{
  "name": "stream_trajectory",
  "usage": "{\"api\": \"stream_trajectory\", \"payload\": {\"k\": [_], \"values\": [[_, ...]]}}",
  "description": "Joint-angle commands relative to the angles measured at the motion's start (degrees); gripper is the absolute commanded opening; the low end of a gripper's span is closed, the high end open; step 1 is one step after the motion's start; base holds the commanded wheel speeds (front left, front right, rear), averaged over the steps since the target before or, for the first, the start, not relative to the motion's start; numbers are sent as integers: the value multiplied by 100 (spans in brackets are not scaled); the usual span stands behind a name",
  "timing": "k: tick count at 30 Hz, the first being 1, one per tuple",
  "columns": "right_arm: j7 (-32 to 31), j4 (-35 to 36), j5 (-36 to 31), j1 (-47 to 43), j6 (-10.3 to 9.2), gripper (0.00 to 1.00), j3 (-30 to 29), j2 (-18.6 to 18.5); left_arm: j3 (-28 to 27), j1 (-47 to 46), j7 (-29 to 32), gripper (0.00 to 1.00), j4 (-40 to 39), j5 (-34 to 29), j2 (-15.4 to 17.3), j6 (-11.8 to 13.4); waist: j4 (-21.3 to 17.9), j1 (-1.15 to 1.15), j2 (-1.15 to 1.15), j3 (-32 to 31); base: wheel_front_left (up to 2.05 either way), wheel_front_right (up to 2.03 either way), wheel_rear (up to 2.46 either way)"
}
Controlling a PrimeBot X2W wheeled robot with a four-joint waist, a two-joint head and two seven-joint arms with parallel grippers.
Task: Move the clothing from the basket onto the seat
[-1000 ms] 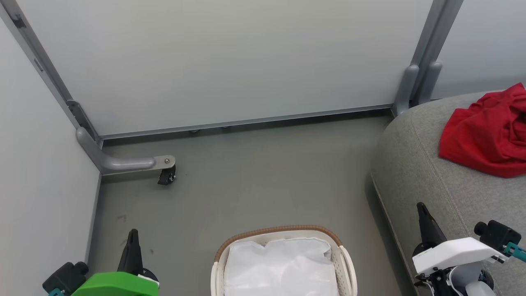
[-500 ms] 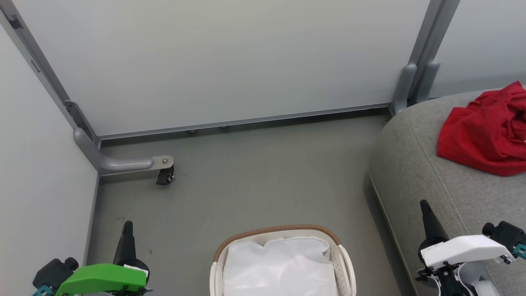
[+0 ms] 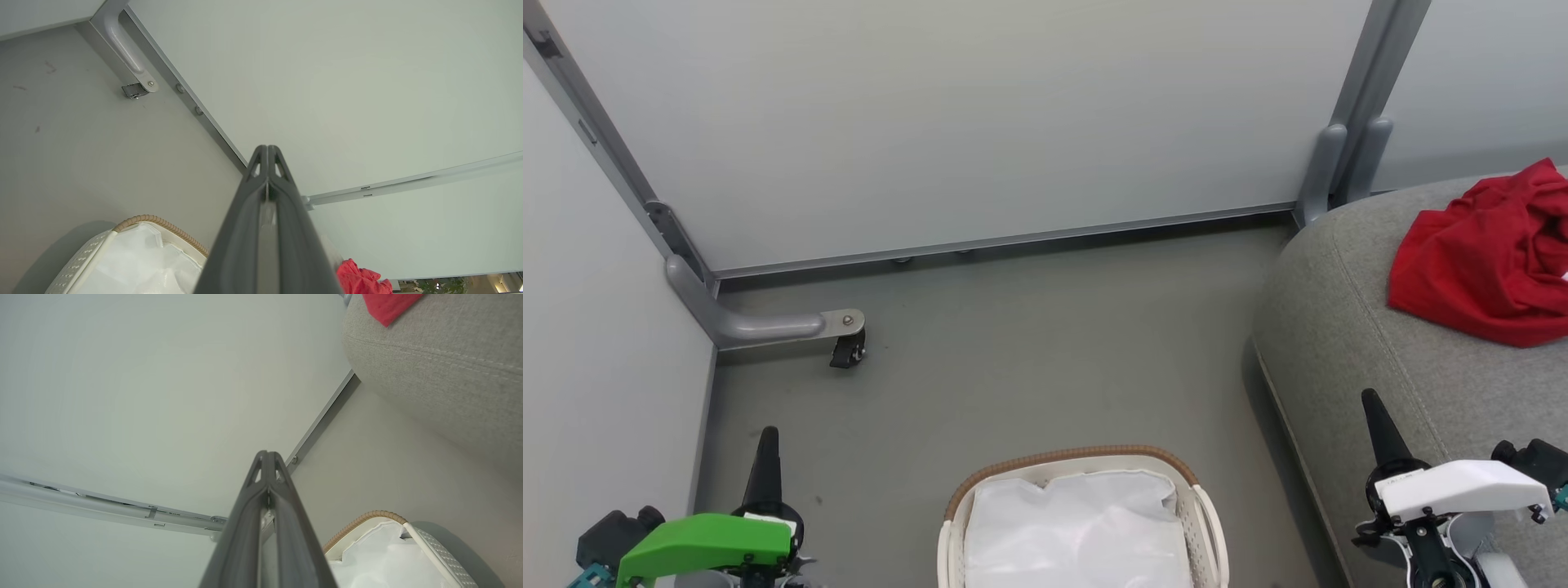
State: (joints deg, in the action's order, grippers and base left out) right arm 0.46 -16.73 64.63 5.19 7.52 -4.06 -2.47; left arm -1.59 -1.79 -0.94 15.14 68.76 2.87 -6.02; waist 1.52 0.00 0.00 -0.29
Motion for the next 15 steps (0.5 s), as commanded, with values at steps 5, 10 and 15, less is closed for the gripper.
{"api": "stream_trajectory", "payload": {"k": [5, 10, 15], "values": [[-94, 100, 380, 92, -2, 0, -47, -39, -79, -190, 105, 0, -67, 334, 38, -39, -14, 0, 0, 4, 0, 0, 0], [-165, 123, 661, 98, -3, 0, -73, -42, -128, -220, 185, 0, -71, 580, 38, -57, -27, 0, 0, 8, 0, 0, 0], [-236, 144, 917, 105, -3, 0, -95, -43, -167, -257, 248, 0, -81, 796, 37, -68, -39, 0, 0, 12, 0, 0, 0]]}}
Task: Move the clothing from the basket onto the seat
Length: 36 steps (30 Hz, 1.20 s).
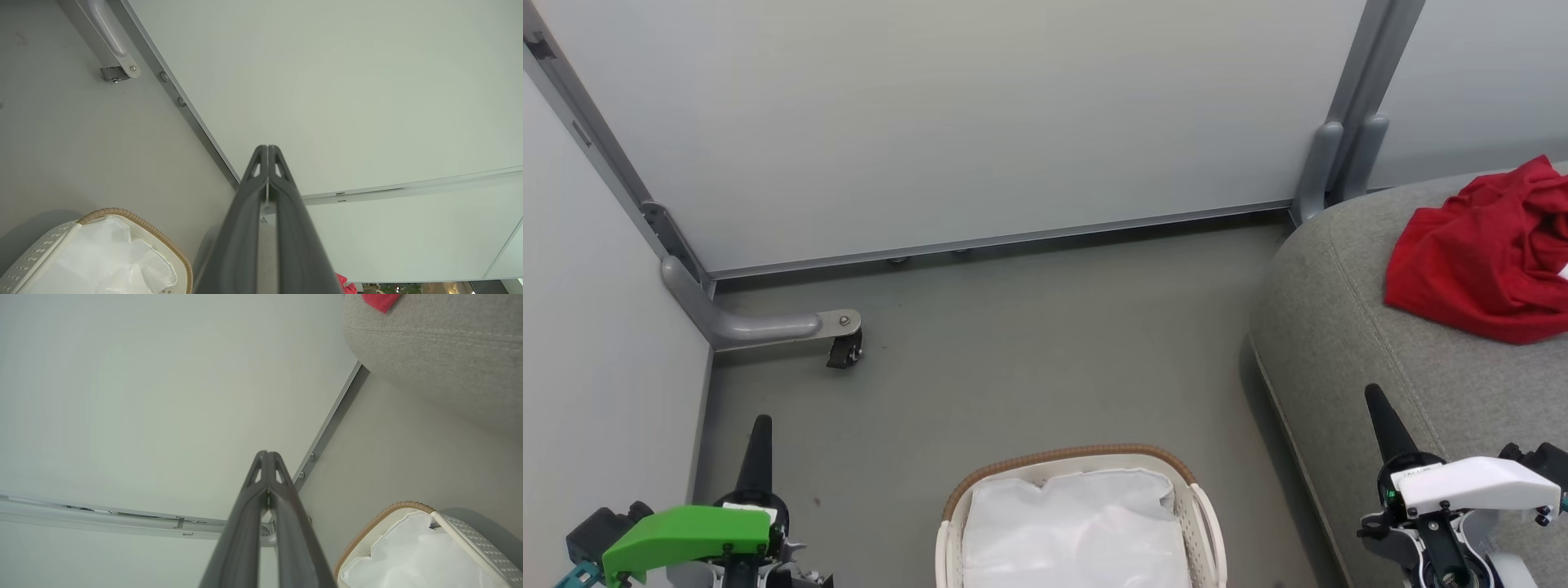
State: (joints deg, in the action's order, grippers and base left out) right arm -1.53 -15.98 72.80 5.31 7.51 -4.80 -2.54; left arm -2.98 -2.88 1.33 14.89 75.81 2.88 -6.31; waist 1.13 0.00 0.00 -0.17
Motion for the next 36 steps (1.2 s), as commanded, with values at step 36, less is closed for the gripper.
{"api": "stream_trajectory", "payload": {"k": [36], "values": [[-457, 190, 1712, 111, -3, 0, -164, -48, -311, -342, 457, 0, -88, 1464, 32, -124, -94, 0, 0, 29, 0, 0, 0]]}}
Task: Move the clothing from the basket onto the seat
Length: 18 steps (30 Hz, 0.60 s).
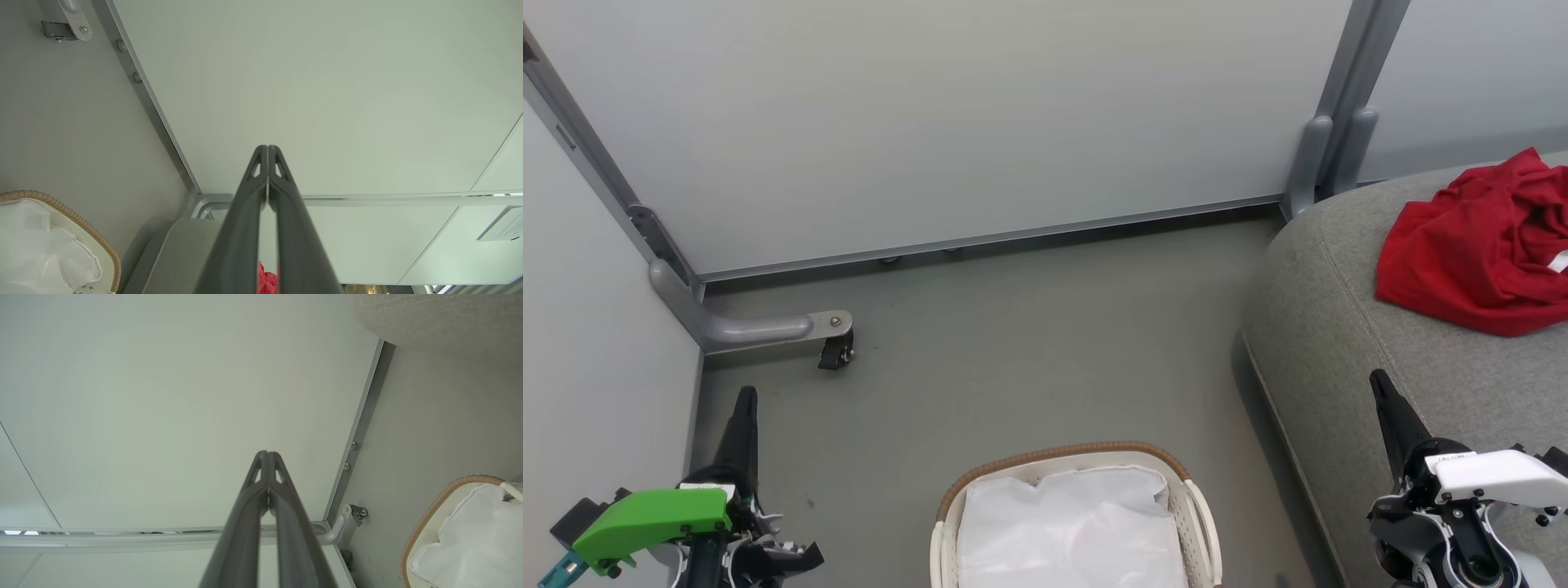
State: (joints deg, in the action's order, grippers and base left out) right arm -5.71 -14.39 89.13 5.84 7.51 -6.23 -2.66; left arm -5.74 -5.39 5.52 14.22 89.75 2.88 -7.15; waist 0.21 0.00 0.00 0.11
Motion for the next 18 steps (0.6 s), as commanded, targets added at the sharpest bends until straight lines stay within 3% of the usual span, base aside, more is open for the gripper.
{"api": "stream_trajectory", "payload": {"k": [1, 18], "values": [[-39, 33, 116, 60, -4, 0, -23, -35, -41, -99, 47, 0, -21, 103, 32, -42, -3, 0, 0, 1, 0, 0, 0], [-102, 50, 337, 59, -4, 0, -40, -37, -80, -115, 104, 0, -22, 281, 26, -53, -21, 0, 0, 7, 0, 0, 0]]}}
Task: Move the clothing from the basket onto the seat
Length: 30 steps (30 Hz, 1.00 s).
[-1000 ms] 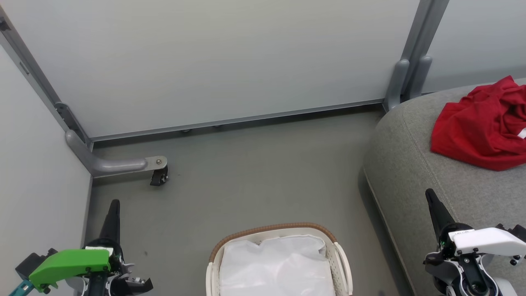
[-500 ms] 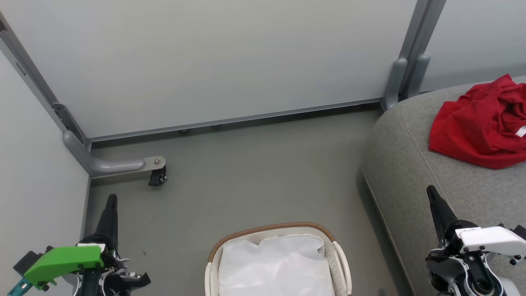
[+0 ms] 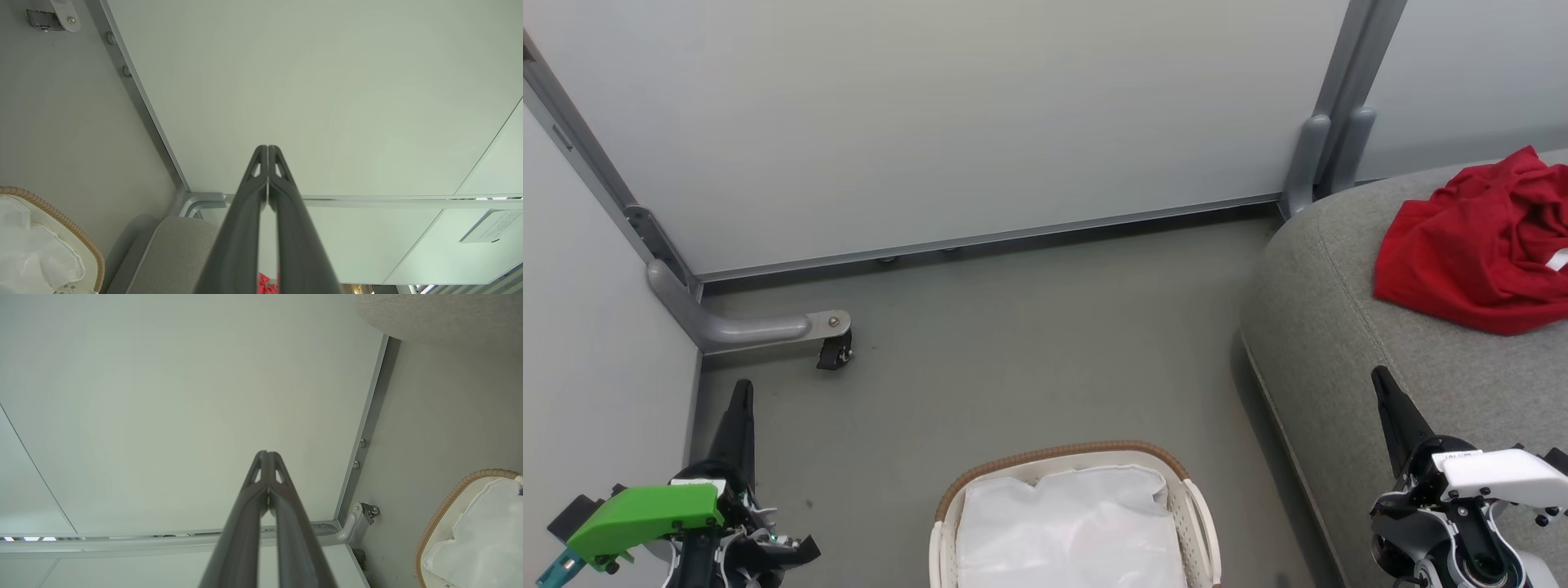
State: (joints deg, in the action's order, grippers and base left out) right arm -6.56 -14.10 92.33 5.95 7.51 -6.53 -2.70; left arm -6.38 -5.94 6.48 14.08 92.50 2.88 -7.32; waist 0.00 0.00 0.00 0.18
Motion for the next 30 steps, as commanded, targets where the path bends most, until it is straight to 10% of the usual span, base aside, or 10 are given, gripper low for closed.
{"api": "stream_trajectory", "payload": {"k": [1, 30], "values": [[-16, 22, 17, 49, -4, 0, -11, -34, -17, -60, 9, 0, -8, 6, 26, -36, 0, 0, 0, 0, 0, 0, 0], [-16, 22, 18, 49, -3, 0, -10, -33, -25, -61, 19, 0, -9, -6, 17, -36, 0, 0, 0, 0, 0, 0, 0]]}}
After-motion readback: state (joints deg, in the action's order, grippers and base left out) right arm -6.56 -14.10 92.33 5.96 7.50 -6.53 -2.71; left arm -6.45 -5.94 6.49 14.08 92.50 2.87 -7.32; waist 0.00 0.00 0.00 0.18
